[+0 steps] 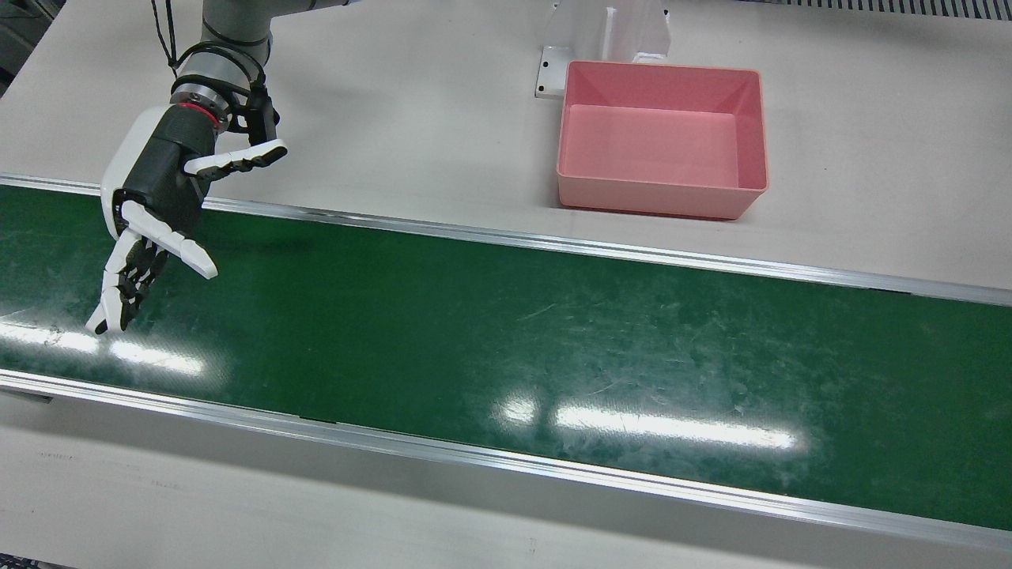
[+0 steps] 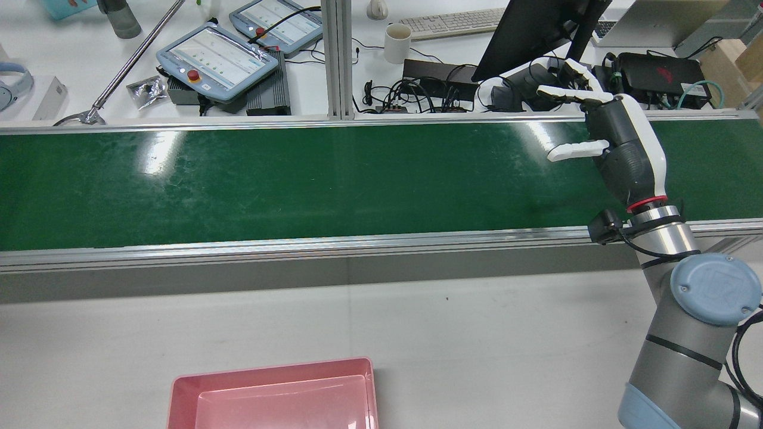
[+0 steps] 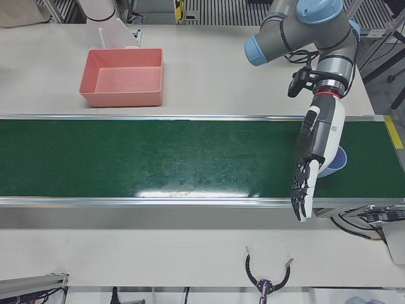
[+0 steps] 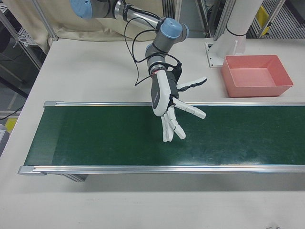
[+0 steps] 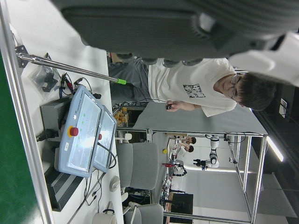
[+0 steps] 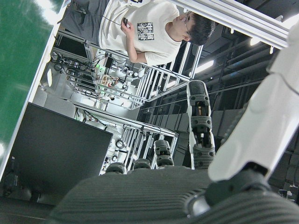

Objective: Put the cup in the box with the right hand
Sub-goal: 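Move the right hand down toward the conveyor belt and open it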

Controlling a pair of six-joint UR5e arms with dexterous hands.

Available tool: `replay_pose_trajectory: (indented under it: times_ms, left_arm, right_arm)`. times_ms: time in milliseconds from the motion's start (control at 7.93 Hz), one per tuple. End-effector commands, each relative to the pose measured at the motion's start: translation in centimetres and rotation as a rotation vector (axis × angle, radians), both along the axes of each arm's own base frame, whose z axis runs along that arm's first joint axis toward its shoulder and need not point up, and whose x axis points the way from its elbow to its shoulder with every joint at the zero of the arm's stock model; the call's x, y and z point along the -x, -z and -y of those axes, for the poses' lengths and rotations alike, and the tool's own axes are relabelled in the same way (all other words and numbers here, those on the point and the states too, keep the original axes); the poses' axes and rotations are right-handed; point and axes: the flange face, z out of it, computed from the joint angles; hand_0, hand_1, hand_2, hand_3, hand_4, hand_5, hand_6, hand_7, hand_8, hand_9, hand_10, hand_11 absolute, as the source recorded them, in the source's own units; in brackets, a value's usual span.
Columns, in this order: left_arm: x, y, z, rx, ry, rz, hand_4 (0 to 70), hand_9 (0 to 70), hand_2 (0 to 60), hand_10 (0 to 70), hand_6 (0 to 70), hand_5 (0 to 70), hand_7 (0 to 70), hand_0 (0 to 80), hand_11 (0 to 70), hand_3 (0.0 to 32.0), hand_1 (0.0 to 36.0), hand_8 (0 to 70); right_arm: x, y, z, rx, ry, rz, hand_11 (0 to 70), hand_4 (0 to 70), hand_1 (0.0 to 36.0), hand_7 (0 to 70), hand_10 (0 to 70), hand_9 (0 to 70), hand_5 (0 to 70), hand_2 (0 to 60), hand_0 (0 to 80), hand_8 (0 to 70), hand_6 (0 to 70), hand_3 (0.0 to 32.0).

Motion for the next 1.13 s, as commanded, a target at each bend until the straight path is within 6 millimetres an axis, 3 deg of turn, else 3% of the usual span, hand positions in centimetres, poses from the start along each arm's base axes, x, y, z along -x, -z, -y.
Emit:
replay_pose_trajectory:
  times_ms: [0, 252, 630, 756, 882, 1008]
  left_arm:
    - [0.0, 0.0, 0.0, -0.002, -0.001, 0.0, 0.0, 0.0, 0.0, 0.0, 0.0, 0.0, 0.0, 0.0, 0.0, 0.0, 0.0, 0.0]
    - [0.0, 0.0, 0.0, -0.001, 0.001, 0.0, 0.0, 0.0, 0.0, 0.0, 0.0, 0.0, 0.0, 0.0, 0.0, 0.0, 0.0, 0.0]
    - [0.0, 0.0, 0.0, -0.001, 0.001, 0.0, 0.0, 0.0, 0.0, 0.0, 0.0, 0.0, 0.0, 0.0, 0.0, 0.0, 0.0, 0.0]
    - [0.0, 0.0, 0.0, 0.001, -0.001, 0.0, 0.0, 0.0, 0.0, 0.0, 0.0, 0.0, 0.0, 0.0, 0.0, 0.0, 0.0, 0.0]
    - [0.0, 0.0, 0.0, -0.001, 0.001, 0.0, 0.0, 0.0, 0.0, 0.0, 0.0, 0.0, 0.0, 0.0, 0.0, 0.0, 0.0, 0.0]
    - [0.0, 0.0, 0.0, -0.001, -0.001, 0.0, 0.0, 0.0, 0.0, 0.0, 0.0, 0.0, 0.0, 0.0, 0.0, 0.0, 0.0, 0.0]
  right_arm:
    - [-1.8, 0.5, 0.5, 0.0, -0.029, -0.005, 0.0, 34.9, 2.7, 15.4, 0.0, 1.6, 2.0, 0.0, 49.0, 0.0, 2.3, 1.4]
    - [-1.5, 0.1, 1.0, 0.009, -0.036, -0.012, 0.0, 37.7, 2.8, 15.7, 0.0, 1.7, 1.8, 0.0, 49.1, 0.0, 2.4, 0.0]
    - [-2.1, -2.1, 4.1, 0.039, -0.077, -0.031, 2.5, 58.7, 0.2, 21.2, 1.7, 2.8, 0.8, 0.0, 48.1, 0.4, 3.9, 0.0]
    - [-2.7, -3.2, 3.9, 0.055, -0.066, 0.03, 4.3, 59.5, 0.0, 21.6, 2.9, 2.9, 0.9, 0.0, 48.0, 0.0, 4.1, 0.0]
    - [-4.9, -5.1, 4.0, 0.108, -0.068, -0.004, 4.5, 57.9, 0.0, 21.0, 3.1, 2.8, 0.9, 0.0, 48.0, 0.0, 4.0, 0.0]
    - [-6.3, -6.6, 5.0, 0.127, -0.044, 0.021, 1.9, 63.8, 0.7, 21.5, 1.3, 2.9, 0.5, 0.0, 48.2, 0.0, 3.7, 0.0]
